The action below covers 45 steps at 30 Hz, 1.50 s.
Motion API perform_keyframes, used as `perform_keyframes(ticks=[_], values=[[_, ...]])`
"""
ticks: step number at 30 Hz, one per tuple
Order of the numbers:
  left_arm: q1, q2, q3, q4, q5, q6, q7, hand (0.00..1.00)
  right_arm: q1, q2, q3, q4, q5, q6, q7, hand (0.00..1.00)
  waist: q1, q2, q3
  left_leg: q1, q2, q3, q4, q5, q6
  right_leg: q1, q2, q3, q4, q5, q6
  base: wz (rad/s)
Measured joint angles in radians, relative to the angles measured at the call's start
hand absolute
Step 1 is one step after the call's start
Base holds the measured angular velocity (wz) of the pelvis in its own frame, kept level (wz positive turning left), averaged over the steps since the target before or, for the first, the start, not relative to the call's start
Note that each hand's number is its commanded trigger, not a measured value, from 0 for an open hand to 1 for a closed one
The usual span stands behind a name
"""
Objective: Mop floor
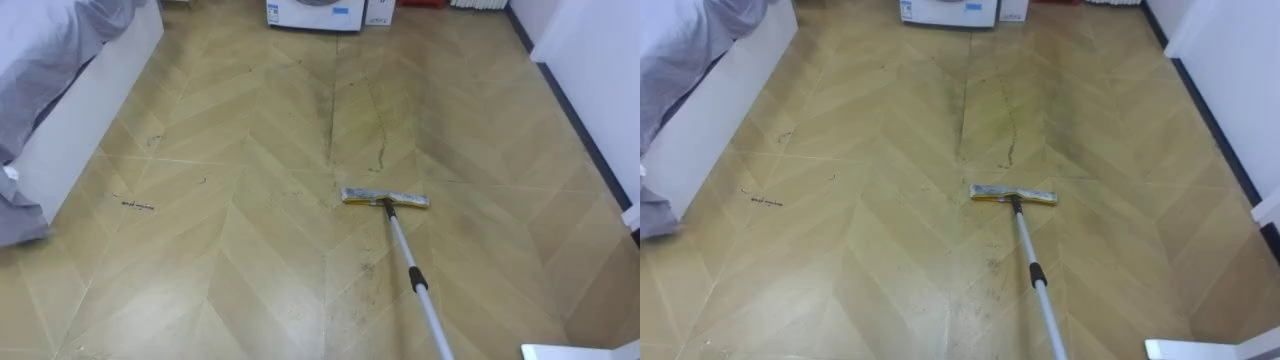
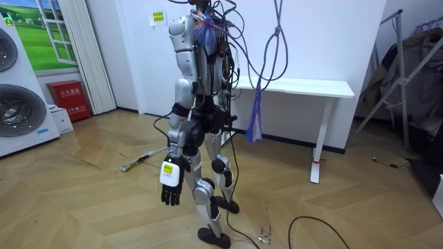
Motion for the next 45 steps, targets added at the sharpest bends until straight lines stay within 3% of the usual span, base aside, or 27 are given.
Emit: perform_keyframes(ticks=[7,24,27,36,42,45], values=[[0.019,0.0,-0.01,0.006,-0.001,0.001,-0.022,0.0,0.008,0.0,-0.002,0.003,0.001,0.0,0.0,1.0,0.001,0.002,0.0015,0.007,0.0,0.001,-0.004,0.0,0.0,0.004,0.0,0.002,-0.002,0.0,0.0,0.0],[-0.01,0.005,-0.025,0.02,0.021,0.01,-0.028,0.0,-0.008,0.0,-0.009,0.0,0.001,0.01,0.003,1.0,-0.01,0.009,0.0034,-0.013,0.0,0.001,-0.001,0.0,0.0,-0.013,0.0,-0.004,-0.002,-0.003,0.001,0.0],[-0.02,0.005,-0.041,0.02,0.021,0.023,-0.036,0.0,-0.03,0.001,-0.004,-0.004,0.001,0.026,0.0,1.0,-0.019,0.014,-0.0005,-0.054,0.0,0.001,0.018,0.0,0.0,-0.048,-0.002,-0.006,0.004,-0.003,0.001,0.0],[-0.115,0.001,-0.076,0.06,0.02,0.004,-0.043,0.0,-0.079,0.007,0.001,0.011,0.002,0.03,-0.059,1.0,-0.023,0.019,0.006,-0.204,-0.005,0.005,0.089,0.0,0.0,-0.194,-0.015,-0.009,0.074,-0.008,-0.005,0.02],[-0.164,-0.005,-0.083,0.071,0.019,-0.023,-0.015,0.0,-0.103,0.007,0.001,0.012,0.024,0.018,-0.123,1.0,-0.021,0.036,0.0152,-0.381,-0.017,0.002,0.178,0.0,0.0,-0.387,-0.037,-0.004,0.189,-0.02,-0.012,0.0],[-0.171,-0.005,-0.081,0.089,0.019,-0.025,0.014,0.0,-0.103,0.008,0.0,0.029,0.029,0.015,-0.157,1.0,-0.019,0.04,0.0175,-0.496,-0.023,0.005,0.256,-0.006,-0.005,-0.516,-0.054,-0.001,0.291,-0.048,-0.027,0.01]])
